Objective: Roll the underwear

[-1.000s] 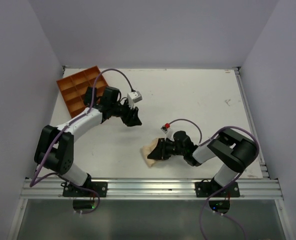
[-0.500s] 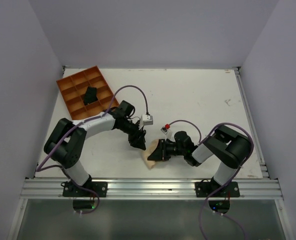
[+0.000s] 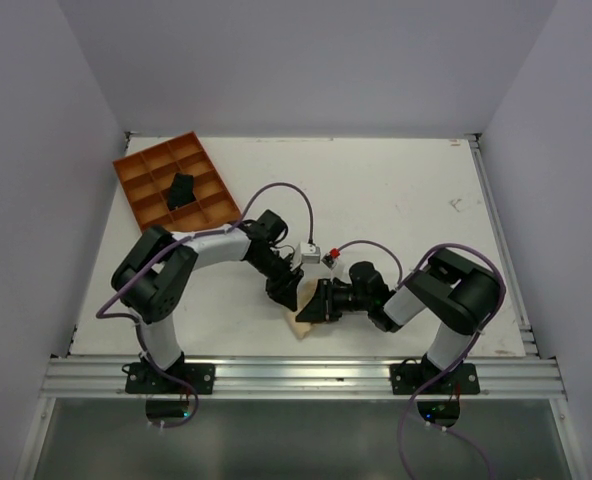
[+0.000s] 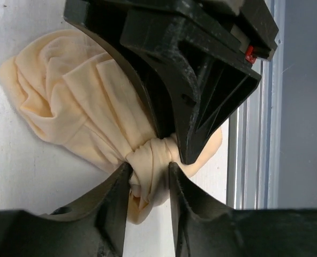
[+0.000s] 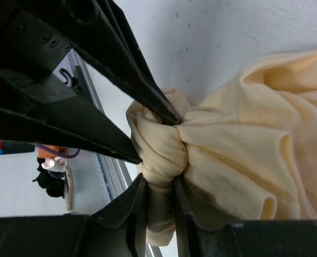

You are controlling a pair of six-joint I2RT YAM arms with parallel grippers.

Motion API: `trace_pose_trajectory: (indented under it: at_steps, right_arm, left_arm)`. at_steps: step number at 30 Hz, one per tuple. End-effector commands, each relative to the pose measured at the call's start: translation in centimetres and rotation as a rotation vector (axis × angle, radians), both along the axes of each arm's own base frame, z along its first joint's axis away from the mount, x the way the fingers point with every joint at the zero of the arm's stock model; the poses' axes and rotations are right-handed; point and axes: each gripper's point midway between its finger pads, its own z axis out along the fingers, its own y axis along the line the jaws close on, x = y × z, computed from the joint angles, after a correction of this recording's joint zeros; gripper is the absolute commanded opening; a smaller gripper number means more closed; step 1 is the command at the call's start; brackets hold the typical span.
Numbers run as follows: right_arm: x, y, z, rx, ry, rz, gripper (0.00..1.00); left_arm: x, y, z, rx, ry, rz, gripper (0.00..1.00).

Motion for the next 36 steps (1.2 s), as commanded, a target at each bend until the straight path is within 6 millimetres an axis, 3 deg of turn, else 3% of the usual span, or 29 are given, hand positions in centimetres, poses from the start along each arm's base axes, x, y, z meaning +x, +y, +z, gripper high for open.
trace_pose_trajectory:
  at_steps: [1, 3, 6, 7, 9, 12, 21, 25, 28, 29, 30, 31, 32, 33, 34, 35, 36]
  right_arm:
    - [-3.1, -3.2, -5.1, -0.204, 0.160, 0.005, 0.13]
    - [-3.0, -3.2, -4.7, -0.199, 0.158, -0.004, 0.17]
    - [-2.9, -3.8, -4.3, -0.245, 0.143, -0.015, 0.24]
    - [-3.0, -4.8, -5.1, -0.313, 0.159, -0.032, 0.26]
    - [-2.3, -4.6, -4.1, -0.325, 0.116, -0.029, 0.28]
    - [-2.3, -5.9, -4.0, -0.428, 0.124, -0.044, 0.33]
    - [-1.5, -8.8, -2.4, -0.554, 0.076, -0.153, 0.42]
    - [-0.1, -9.7, 0.8, -0.542, -0.020, -0.248, 0.46]
    - [0.4, -10.9, 2.0, -0.572, -0.062, -0.311, 0.47]
    - [0.9, -10.8, 3.5, -0.551, -0.104, -0.337, 0.47]
    - [0.1, -11.2, 3.5, -0.592, -0.107, -0.329, 0.47]
    - [0.9, -12.0, 4.1, -0.629, -0.157, -0.384, 0.47]
    - [1.4, -11.7, 5.4, -0.626, -0.186, -0.407, 0.48]
    - [0.6, -11.8, 5.5, -0.676, -0.206, -0.384, 0.48]
    - [1.2, -12.3, 6.0, -0.719, -0.248, -0.422, 0.49]
    - [1.7, -11.6, 7.8, -0.715, -0.285, -0.445, 0.50]
    - [0.7, -11.4, 7.3, -0.788, -0.307, -0.395, 0.51]
  left_arm:
    - [0.6, -0.7, 0.0, -0.014, -0.004, -0.030, 0.34]
    - [0.1, -0.5, -0.2, 0.004, 0.039, -0.027, 0.28]
    - [-0.2, -0.8, -0.1, 0.017, 0.051, -0.034, 0.26]
    - [-0.4, -0.8, -0.2, 0.025, 0.054, -0.037, 0.26]
    - [-1.0, -0.6, -1.2, 0.067, 0.073, -0.043, 0.22]
    - [-1.8, -0.6, -2.1, 0.100, 0.103, -0.064, 0.19]
    - [-1.7, -1.1, -3.4, 0.167, 0.101, -0.064, 0.18]
    - [-1.6, -1.0, -3.9, 0.192, 0.105, -0.056, 0.18]
    - [-1.3, -1.2, -4.0, 0.198, 0.104, -0.053, 0.18]
    - [-1.1, -1.3, -4.0, 0.205, 0.101, -0.049, 0.18]
    - [-1.2, -1.2, -4.1, 0.212, 0.108, -0.048, 0.18]
    - [-0.8, -1.5, -4.1, 0.212, 0.103, -0.046, 0.18]
    - [-0.8, -1.5, -4.1, 0.217, 0.104, -0.048, 0.18]
    - [-0.7, -1.5, -4.2, 0.221, 0.099, -0.047, 0.18]
    - [-0.6, -1.5, -4.3, 0.228, 0.100, -0.047, 0.18]
    - [-0.5, -1.6, -4.3, 0.237, 0.096, -0.050, 0.18]
    - [-0.4, -1.7, -4.3, 0.240, 0.095, -0.050, 0.19]
